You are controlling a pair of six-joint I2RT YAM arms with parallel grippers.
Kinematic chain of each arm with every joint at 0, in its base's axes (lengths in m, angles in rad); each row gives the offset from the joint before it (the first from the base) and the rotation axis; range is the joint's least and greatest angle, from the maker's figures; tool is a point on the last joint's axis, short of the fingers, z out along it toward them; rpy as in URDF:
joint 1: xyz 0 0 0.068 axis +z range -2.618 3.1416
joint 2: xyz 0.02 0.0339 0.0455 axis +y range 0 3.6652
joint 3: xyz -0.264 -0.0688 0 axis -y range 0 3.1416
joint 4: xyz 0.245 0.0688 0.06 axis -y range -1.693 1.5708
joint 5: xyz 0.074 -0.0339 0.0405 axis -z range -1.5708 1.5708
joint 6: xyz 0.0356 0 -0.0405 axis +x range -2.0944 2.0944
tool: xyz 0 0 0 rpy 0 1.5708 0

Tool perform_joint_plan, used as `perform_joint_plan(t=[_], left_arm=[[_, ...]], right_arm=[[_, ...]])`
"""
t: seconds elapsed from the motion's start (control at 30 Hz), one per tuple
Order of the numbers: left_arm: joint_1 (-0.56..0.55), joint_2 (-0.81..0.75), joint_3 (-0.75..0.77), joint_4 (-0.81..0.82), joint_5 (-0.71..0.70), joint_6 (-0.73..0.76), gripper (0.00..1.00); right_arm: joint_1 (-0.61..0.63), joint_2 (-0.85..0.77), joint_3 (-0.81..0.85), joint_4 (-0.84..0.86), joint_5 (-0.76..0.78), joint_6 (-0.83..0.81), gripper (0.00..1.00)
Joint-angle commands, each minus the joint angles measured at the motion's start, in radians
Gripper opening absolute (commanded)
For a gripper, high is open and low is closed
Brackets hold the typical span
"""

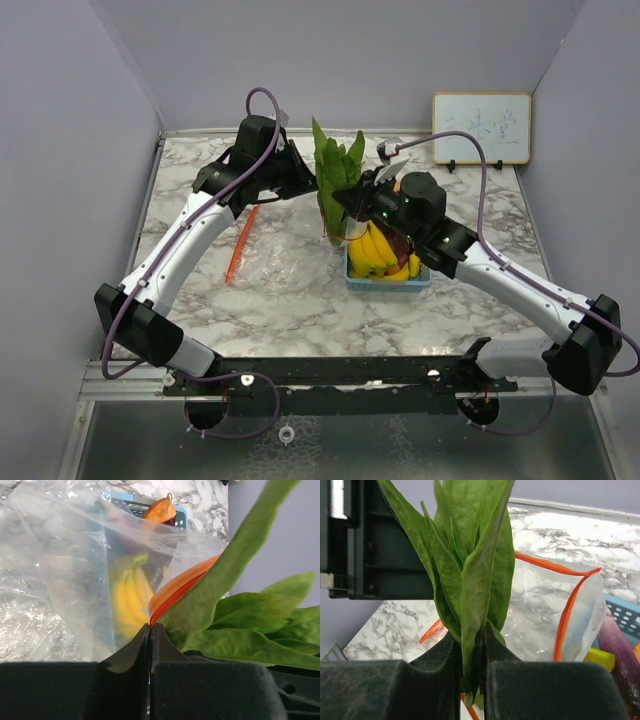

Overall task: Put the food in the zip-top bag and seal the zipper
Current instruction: Place the fake vegetable in the zipper food storage bag.

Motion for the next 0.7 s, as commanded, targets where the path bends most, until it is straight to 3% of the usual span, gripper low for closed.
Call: perform_joint_plan(t=[0.0, 0.17, 0.4, 0.67], left_arm=[[0.003, -0.003, 0.042, 0.066, 0.059, -0.029, 0.00], [0.009, -0.021, 0.043, 0.075, 0.054, -0.023, 0.00], [0.011, -0.041, -0.011, 0.152, 0.073, -0.029, 0.00], [0.011, -0.083, -0.207, 0.359, 0.079, 0.006, 0.00]], right_arm=[[0.019, 0.036, -0.038, -0.021, 0.099, 0.048, 0.02], [0.019, 0.123, 0.006, -0.101, 0.179, 0.138, 0.02], [0.019, 0.278, 0.133, -0.176, 0.158, 0.145, 0.02], [0.019, 0.243, 0.109, -0.021, -0.090, 0.140, 0.02]])
